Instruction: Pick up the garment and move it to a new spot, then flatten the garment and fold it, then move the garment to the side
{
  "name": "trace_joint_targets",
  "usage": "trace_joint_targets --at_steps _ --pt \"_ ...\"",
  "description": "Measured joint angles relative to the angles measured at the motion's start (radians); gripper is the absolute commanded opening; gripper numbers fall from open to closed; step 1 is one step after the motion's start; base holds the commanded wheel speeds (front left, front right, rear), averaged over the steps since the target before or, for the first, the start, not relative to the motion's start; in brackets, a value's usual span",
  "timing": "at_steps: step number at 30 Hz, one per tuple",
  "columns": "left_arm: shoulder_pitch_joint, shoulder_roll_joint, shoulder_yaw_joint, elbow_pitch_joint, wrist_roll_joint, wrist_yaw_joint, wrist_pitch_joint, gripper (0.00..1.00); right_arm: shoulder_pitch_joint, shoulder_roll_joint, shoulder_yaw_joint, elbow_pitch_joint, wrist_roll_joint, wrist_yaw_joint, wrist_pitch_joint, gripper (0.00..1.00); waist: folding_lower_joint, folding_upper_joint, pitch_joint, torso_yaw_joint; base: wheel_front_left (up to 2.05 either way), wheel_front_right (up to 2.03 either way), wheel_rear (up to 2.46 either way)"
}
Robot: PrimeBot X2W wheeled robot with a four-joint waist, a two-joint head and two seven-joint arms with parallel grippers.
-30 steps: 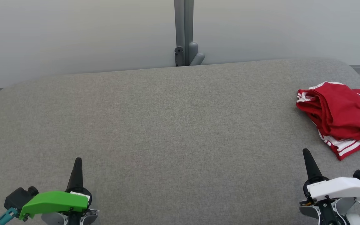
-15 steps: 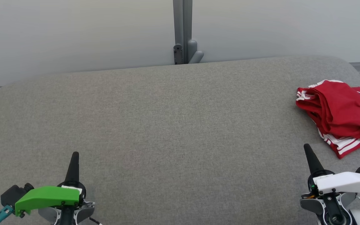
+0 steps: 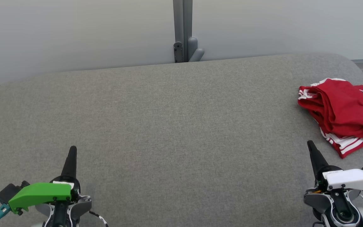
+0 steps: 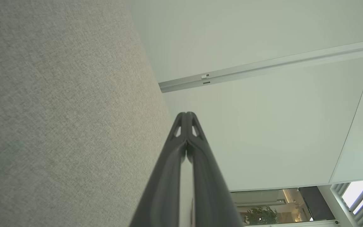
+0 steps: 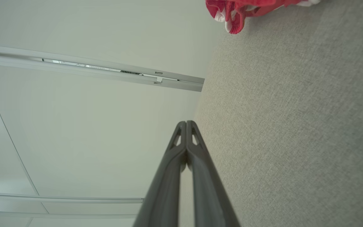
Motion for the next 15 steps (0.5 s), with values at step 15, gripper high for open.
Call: trace_joint_targets --at_steps 15 --pt "-0.026 0.000 0.019 0.013 -0.102 -0.011 0.031 0.00 -0.028 0.002 -0.020 0.015 0.116 0.000 0.033 0.00 0.0000 0.0000 0.010 -0.004 0.00 0.00 0.00"
